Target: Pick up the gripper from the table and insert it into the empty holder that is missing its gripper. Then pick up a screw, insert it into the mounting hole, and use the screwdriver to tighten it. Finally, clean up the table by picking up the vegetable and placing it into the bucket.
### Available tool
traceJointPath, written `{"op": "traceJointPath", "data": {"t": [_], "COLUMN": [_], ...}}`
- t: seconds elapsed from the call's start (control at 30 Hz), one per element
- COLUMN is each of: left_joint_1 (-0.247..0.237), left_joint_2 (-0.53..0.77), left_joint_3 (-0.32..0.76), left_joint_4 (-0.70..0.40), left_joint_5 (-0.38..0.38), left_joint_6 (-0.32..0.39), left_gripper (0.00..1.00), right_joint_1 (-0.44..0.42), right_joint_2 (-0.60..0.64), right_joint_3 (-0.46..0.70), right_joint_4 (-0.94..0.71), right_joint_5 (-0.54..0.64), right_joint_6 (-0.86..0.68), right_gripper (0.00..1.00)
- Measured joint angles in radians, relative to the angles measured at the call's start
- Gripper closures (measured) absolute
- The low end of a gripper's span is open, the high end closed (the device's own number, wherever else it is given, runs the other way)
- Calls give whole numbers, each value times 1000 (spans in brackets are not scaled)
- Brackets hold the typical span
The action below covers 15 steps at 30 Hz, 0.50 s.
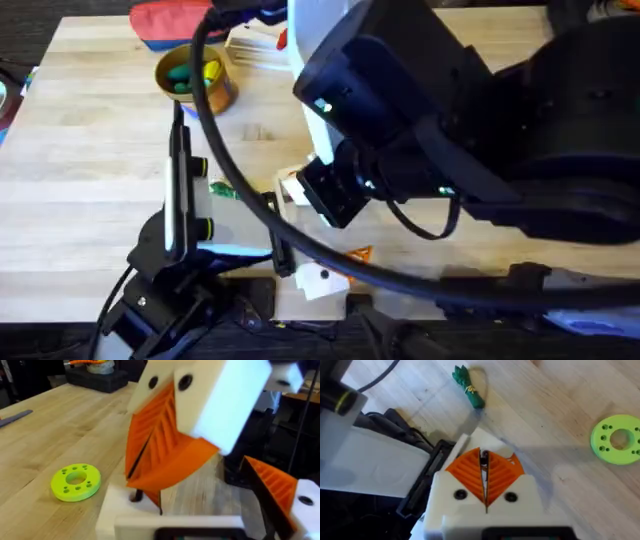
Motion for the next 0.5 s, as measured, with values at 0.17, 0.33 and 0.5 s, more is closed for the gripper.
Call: {"op": "traceJointPath", "data": {"t": [0.17,0.33,0.5], "left_joint_1": [0,0,0], "left_joint_2": [0,0,0], "left_joint_3": [0,0,0], "left_joint_4": [0,0,0], "left_joint_5": [0,0,0], "left_joint_6": [0,1,1], "left_gripper": [15,15,16], "right_joint_1": [0,0,0], "right_joint_2": [0,0,10], "right_joint_3": [0,0,0], "right_joint_4": [0,0,1], "right_joint_5": [0,0,0], "right_joint_6": [0,0,0], "right_gripper": [997,997,997]}}
